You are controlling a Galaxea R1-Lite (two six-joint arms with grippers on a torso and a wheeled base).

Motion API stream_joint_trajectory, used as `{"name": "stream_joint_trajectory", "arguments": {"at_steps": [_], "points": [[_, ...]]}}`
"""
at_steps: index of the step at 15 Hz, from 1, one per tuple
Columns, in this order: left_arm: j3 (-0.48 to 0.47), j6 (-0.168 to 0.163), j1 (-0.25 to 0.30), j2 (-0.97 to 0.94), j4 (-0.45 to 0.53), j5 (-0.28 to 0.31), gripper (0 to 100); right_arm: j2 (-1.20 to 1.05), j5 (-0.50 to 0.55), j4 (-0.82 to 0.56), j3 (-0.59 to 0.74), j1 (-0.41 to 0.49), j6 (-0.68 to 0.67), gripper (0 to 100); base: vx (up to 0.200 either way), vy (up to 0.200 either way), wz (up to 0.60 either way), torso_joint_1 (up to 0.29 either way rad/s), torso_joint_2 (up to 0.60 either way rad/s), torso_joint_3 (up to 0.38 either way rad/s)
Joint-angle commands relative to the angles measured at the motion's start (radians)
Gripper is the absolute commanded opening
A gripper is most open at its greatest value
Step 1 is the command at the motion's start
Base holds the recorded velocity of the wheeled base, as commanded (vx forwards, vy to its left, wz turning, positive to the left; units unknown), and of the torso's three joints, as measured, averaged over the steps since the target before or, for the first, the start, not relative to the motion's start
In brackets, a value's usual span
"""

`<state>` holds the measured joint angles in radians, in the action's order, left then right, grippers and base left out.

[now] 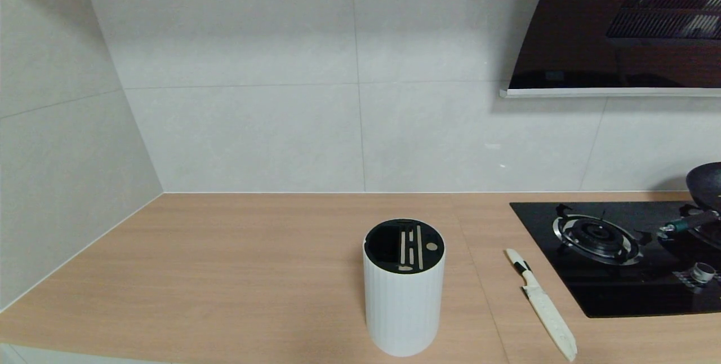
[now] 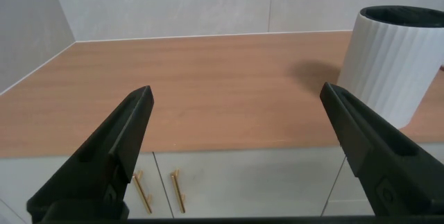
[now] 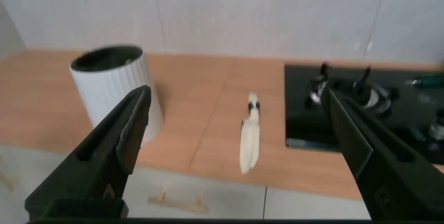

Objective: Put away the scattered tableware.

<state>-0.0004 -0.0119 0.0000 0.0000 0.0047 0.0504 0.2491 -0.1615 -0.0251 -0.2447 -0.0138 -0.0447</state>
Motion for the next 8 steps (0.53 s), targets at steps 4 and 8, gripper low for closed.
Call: {"name": "stream_joint_trajectory", "arguments": {"at_steps": [4, 8], "points": [[0.0, 0.0, 0.0, 0.0, 0.0, 0.0, 100, 0.702, -0.03, 0.073, -0.22, -0.054, 0.006, 100, 0.0, 0.0, 0.0, 0.0, 0.0, 0.0], [0.0, 0.0, 0.0, 0.0, 0.0, 0.0, 100, 1.026, -0.029, 0.217, -0.249, -0.106, 0.006, 100, 0.0, 0.0, 0.0, 0.0, 0.0, 0.0]]}}
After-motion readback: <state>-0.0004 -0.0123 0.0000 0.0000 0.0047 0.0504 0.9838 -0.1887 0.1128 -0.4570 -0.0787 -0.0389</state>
